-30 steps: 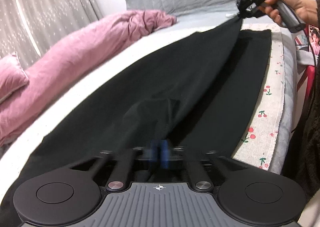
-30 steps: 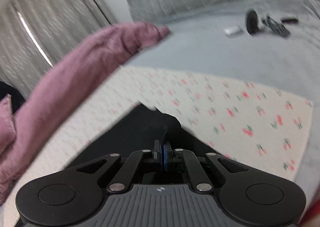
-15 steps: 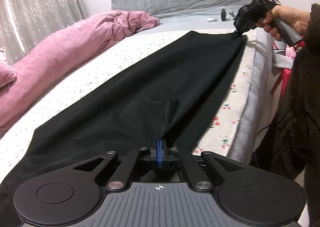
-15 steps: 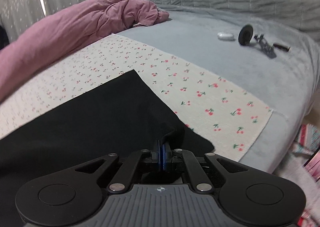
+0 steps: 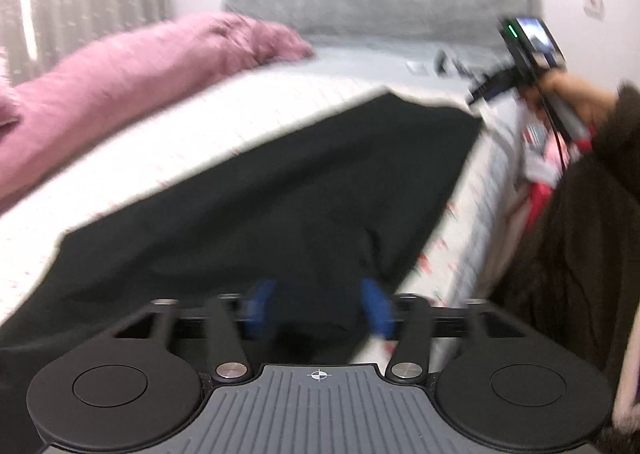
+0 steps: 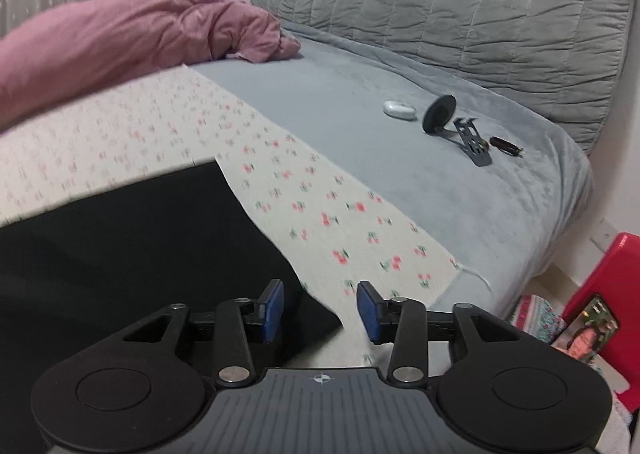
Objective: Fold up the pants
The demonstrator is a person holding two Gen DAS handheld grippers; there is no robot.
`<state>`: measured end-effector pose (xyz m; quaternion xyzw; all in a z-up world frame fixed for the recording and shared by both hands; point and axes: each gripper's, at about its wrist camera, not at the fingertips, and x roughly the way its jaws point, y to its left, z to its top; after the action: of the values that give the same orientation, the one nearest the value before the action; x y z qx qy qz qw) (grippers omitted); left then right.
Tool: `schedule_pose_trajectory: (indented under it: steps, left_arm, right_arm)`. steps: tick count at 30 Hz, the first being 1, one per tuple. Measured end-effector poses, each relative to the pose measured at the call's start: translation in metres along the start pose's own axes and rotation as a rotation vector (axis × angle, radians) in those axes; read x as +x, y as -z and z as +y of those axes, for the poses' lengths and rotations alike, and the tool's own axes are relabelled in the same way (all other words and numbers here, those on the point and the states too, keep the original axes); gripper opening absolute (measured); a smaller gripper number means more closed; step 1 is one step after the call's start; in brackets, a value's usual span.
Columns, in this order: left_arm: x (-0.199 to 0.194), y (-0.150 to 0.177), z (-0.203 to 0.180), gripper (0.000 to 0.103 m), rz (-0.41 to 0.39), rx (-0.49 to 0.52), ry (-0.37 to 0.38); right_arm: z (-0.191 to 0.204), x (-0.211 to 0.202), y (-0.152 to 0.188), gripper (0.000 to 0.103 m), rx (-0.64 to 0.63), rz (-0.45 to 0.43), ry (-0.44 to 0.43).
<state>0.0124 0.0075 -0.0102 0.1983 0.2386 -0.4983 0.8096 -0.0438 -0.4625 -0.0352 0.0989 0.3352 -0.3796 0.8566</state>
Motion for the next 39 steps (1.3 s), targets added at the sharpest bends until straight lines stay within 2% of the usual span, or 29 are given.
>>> schedule_pose_trajectory:
  steps: [2, 4, 5, 6, 10, 15, 20, 22, 24, 25, 27, 28, 31, 35, 36, 38, 39]
  left_arm:
    - [-0.008, -0.007, 0.018, 0.065, -0.034, -0.041, -0.039]
    - [-0.010, -0.015, 0.037, 0.067, -0.036, -0.079, -0.101]
    - [-0.009, -0.020, 0.050, 0.068, -0.031, -0.102, -0.138]
    - [-0.006, -0.023, 0.063, 0.068, -0.026, -0.125, -0.165]
    - [0.011, -0.030, 0.114, 0.068, 0.016, -0.202, -0.277]
    - [0.039, -0.028, 0.182, 0.068, 0.091, -0.290, -0.366]
    - [0.063, -0.016, 0.235, 0.066, 0.141, -0.377, -0.387]
    - [0.072, -0.013, 0.250, 0.063, 0.163, -0.406, -0.379]
    - [0.081, -0.010, 0.259, 0.062, 0.173, -0.421, -0.354]
    - [0.083, -0.008, 0.261, 0.058, 0.176, -0.424, -0.338]
    - [0.090, -0.008, 0.266, 0.051, 0.179, -0.435, -0.288]
    - [0.092, -0.008, 0.267, 0.043, 0.180, -0.439, -0.270]
    - [0.096, -0.007, 0.269, 0.027, 0.161, -0.473, -0.216]
    - [0.102, -0.008, 0.268, 0.022, 0.159, -0.472, -0.201]
    - [0.104, -0.009, 0.269, 0.019, 0.156, -0.479, -0.201]
    - [0.105, -0.009, 0.270, 0.013, 0.149, -0.507, -0.207]
    - [0.105, -0.009, 0.270, 0.008, 0.146, -0.527, -0.220]
  right_arm:
    - [0.002, 0.001, -0.010, 0.051, 0.007, -0.012, -0.034]
    - [0.008, 0.005, -0.021, 0.058, 0.010, -0.027, -0.072]
    - [0.011, 0.008, -0.026, 0.066, 0.013, -0.031, -0.097]
    - [0.015, 0.013, -0.031, 0.068, 0.017, -0.031, -0.119]
    - [0.030, 0.039, -0.051, 0.068, 0.032, -0.015, -0.229]
    - [0.034, 0.083, -0.069, 0.068, 0.060, -0.011, -0.287]
    - [0.031, 0.125, -0.066, 0.067, 0.044, 0.027, -0.317]
    - [0.031, 0.133, -0.066, 0.069, 0.038, 0.025, -0.356]
    - [0.033, 0.137, -0.068, 0.058, 0.007, 0.007, -0.377]
    - [0.035, 0.139, -0.069, 0.055, -0.001, 0.003, -0.389]
    - [0.037, 0.142, -0.071, 0.042, -0.012, -0.005, -0.414]
    - [0.040, 0.142, -0.071, 0.040, -0.022, -0.011, -0.429]
    - [0.047, 0.143, -0.072, 0.040, -0.059, -0.024, -0.432]
    - [0.052, 0.146, -0.073, 0.040, -0.072, -0.034, -0.452]
    - [0.053, 0.146, -0.072, 0.032, -0.075, -0.037, -0.453]
    - [0.054, 0.145, -0.073, 0.010, -0.075, -0.041, -0.477]
    - [0.054, 0.143, -0.074, 0.009, -0.055, -0.042, -0.477]
